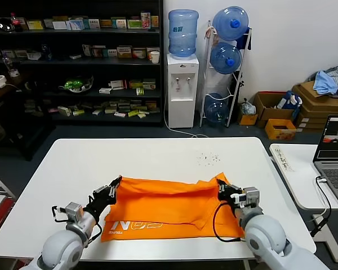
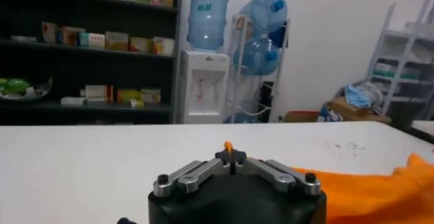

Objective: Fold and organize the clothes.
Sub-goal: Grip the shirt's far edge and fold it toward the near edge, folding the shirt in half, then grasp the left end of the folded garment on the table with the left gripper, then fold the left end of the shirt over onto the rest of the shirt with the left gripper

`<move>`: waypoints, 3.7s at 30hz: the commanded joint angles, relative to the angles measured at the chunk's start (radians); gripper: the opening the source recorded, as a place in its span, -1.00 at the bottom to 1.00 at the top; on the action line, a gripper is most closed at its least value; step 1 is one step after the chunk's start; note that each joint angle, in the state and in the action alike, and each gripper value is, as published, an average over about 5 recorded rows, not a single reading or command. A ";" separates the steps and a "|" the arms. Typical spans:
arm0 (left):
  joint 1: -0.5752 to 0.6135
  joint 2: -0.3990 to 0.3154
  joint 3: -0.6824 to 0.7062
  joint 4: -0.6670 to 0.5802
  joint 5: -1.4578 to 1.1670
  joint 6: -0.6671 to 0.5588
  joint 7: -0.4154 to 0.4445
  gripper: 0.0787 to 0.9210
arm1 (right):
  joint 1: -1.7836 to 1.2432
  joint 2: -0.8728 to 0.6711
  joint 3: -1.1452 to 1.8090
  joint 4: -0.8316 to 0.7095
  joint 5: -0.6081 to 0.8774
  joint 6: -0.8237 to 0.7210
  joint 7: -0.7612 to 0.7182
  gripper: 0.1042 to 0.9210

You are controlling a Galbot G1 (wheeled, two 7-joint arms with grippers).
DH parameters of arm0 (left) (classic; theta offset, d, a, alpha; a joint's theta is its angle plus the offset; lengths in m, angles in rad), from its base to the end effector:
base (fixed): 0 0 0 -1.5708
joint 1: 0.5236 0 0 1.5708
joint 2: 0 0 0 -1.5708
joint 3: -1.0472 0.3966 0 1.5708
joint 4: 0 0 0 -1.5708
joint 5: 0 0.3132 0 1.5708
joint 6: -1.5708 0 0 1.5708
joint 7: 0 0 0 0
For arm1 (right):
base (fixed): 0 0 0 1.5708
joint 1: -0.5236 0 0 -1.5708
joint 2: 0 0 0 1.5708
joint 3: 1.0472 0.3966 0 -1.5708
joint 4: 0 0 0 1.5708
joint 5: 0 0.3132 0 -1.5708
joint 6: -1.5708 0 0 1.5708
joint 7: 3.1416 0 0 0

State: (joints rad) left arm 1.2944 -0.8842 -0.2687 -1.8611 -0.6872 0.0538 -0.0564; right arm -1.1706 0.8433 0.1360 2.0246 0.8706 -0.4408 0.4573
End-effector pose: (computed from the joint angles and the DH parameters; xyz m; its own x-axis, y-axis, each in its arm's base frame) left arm 0.2117 0.1361 -0.3477 -0.9226 0.3174 0.2193 0.3017 0.9478 -0.1027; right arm 0.2261 -0.0930 -0.2945 -0.8557 -0.1712 0.4884 -0.1640 0.9848 0.0578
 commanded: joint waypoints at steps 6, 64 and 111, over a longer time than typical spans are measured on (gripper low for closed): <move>0.301 -0.012 -0.115 -0.129 0.095 -0.009 0.000 -0.95 | -0.294 -0.065 0.168 0.237 0.006 -0.027 0.040 -0.89; 0.183 -0.142 -0.053 0.008 0.070 0.110 -0.091 0.03 | -0.385 0.005 0.305 0.207 -0.065 0.035 -0.040 0.76; 0.440 0.033 -0.514 -0.234 0.017 0.168 -0.078 -0.92 | -0.155 0.038 0.129 0.069 -0.047 0.045 -0.012 0.76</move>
State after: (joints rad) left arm 1.6863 -0.8347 -0.8240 -1.8953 -0.4852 0.1770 -0.0835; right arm -1.3564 0.8789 0.2914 2.1098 0.8238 -0.3953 0.4419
